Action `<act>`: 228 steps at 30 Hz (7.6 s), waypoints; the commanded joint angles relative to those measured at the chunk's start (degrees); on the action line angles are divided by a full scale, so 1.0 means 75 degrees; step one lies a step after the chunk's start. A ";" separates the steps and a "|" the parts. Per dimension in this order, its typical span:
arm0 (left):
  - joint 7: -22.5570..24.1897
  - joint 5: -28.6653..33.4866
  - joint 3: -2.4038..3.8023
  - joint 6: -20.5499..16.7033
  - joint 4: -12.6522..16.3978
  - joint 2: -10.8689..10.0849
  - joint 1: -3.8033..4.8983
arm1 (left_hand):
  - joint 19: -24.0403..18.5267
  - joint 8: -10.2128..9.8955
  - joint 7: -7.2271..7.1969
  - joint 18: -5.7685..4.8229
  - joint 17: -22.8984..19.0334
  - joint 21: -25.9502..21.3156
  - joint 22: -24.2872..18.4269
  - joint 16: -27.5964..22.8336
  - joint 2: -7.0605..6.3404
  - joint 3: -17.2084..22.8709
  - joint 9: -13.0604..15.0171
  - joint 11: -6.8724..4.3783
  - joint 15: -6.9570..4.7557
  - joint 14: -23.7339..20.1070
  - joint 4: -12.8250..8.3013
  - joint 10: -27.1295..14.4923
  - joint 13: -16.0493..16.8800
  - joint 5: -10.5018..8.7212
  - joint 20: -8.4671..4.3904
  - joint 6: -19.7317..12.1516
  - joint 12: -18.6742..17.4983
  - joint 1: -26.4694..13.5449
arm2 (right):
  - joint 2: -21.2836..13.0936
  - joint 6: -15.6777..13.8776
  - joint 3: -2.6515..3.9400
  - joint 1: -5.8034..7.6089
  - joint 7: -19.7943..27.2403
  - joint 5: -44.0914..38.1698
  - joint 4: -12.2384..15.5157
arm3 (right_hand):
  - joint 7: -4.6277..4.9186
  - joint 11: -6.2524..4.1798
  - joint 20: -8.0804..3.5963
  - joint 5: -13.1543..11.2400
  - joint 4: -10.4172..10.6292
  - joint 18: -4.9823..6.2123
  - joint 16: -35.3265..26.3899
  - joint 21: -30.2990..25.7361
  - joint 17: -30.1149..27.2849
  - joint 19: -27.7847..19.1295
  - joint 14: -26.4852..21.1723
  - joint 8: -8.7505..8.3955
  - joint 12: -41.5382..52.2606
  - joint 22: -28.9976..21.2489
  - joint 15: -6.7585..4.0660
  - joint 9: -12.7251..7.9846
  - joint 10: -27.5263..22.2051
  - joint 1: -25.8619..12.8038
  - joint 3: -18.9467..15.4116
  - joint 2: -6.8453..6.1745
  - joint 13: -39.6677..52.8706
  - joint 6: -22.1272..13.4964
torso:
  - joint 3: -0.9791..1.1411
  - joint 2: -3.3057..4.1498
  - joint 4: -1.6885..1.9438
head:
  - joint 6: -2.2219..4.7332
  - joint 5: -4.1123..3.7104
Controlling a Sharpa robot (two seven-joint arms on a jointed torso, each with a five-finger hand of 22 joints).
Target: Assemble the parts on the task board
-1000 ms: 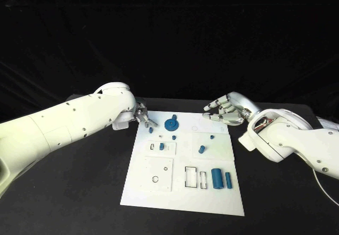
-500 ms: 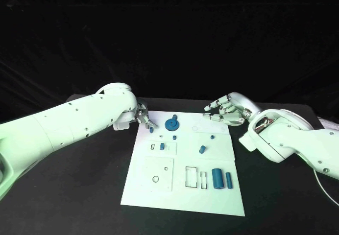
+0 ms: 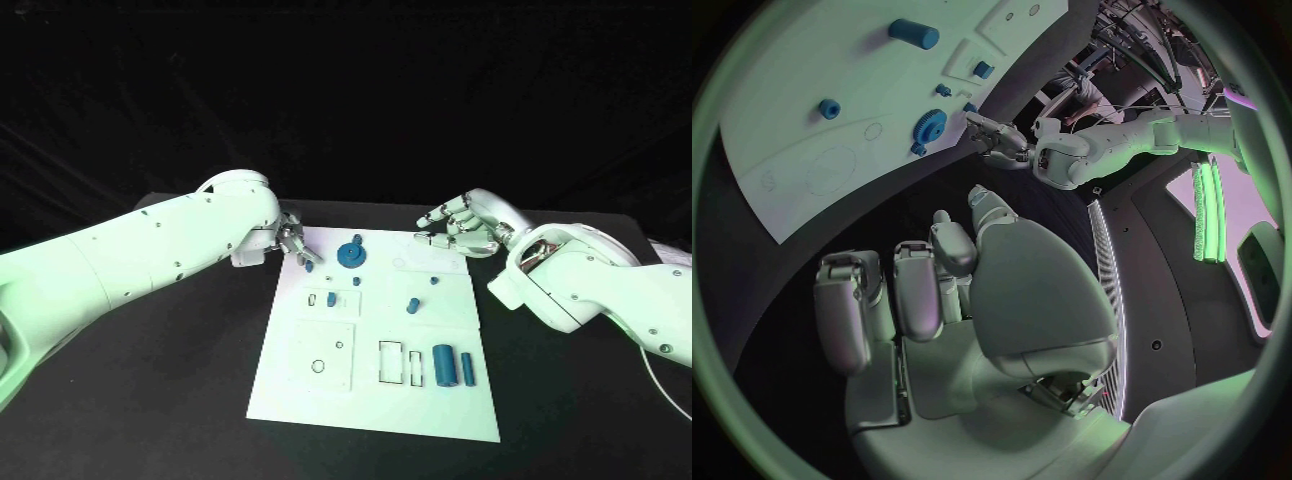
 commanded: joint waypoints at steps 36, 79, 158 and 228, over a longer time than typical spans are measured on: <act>0.0067 0.0336 -0.0001 0.0162 0.0048 0.0004 -0.0008 | 0.0708 -0.0192 -0.0060 -0.0062 0.2013 0.0003 0.1859 0.0023 0.0447 0.1731 0.0034 -0.0066 -0.0138 0.0790 -0.1039 -0.0026 -0.0086 0.0067 -0.0147 -0.0176 -0.0109 0.1753 | 0.0036 0.0109 0.0001 -0.0005 0.0029 -0.0041 -0.0008 | -0.0004 0.0000 0.0028 0.0041 -0.0026 0.0147 -0.0032 -0.0026 0.0320 0.0213 0.0408 -0.0006 0.0021 0.1300 -0.0011 0.0014 -0.0014 0.0054 0.0001 0.0028 0.0008 0.0032 | -0.0003 0.0000 -0.0002 | -0.0075 0.0021; 0.0369 0.0034 -0.0022 -0.2707 0.3385 -0.2077 -0.0703 | 0.0735 0.0062 -0.0033 -0.0074 0.2013 0.0035 0.1903 0.0023 -0.0921 0.5059 0.0589 -0.0044 -0.0088 0.0790 -0.1725 0.0192 -0.0036 -0.0020 -0.0110 -0.0084 -0.0031 0.0550 | 0.0004 0.0110 0.0000 -0.0013 0.0032 -0.0013 -0.0060 | -0.0002 0.0001 0.0027 0.0044 -0.0031 0.0147 -0.0042 -0.0027 0.0312 0.0212 0.0407 -0.0005 0.0023 0.1299 -0.0012 0.0014 -0.0012 0.0067 0.0001 0.0033 0.0008 0.0035 | -0.0007 -0.0025 0.0036 | -0.0116 0.0087; -0.0242 0.0188 -0.0106 -0.1472 0.3376 -0.1992 -0.0923 | 0.0722 0.0141 -0.0108 -0.0066 0.2013 0.0007 0.1885 0.0023 -0.1085 0.5294 0.0694 -0.0091 -0.0124 0.0790 -0.1577 0.0228 -0.0065 -0.0071 -0.0146 0.0043 -0.0063 0.0033 | 0.0000 0.0108 0.0000 -0.0062 0.0050 0.0011 -0.0078 | 0.0000 0.0003 0.0025 0.0047 -0.0033 0.0154 -0.0071 -0.0044 0.0286 0.0192 0.0402 -0.0005 -0.0012 0.1274 -0.0012 0.0014 -0.0025 0.0077 -0.0008 0.0037 -0.0013 0.0035 | 0.0010 -0.0010 0.0025 | -0.0190 0.0101; -0.0728 0.0057 -0.0134 -0.1554 0.2964 -0.1628 -0.0923 | 0.0810 0.0334 -0.0369 -0.0114 0.2013 0.0167 0.2011 0.0023 -0.1263 0.2715 0.0703 -0.0301 -0.0301 0.0790 -0.0301 0.0547 0.0372 -0.0055 -0.0299 0.0823 0.0337 -0.1953 | -0.0051 0.0112 0.0000 -0.0061 0.0066 0.0010 -0.0001 | 0.0003 0.0005 0.0024 0.0119 -0.0035 0.0166 -0.0115 -0.0073 0.0248 0.0155 0.0391 -0.0010 -0.0076 0.1229 -0.0011 0.0013 -0.0055 0.0095 -0.0018 0.0039 -0.0049 0.0029 | 0.0005 -0.0016 0.0027 | -0.0214 0.0033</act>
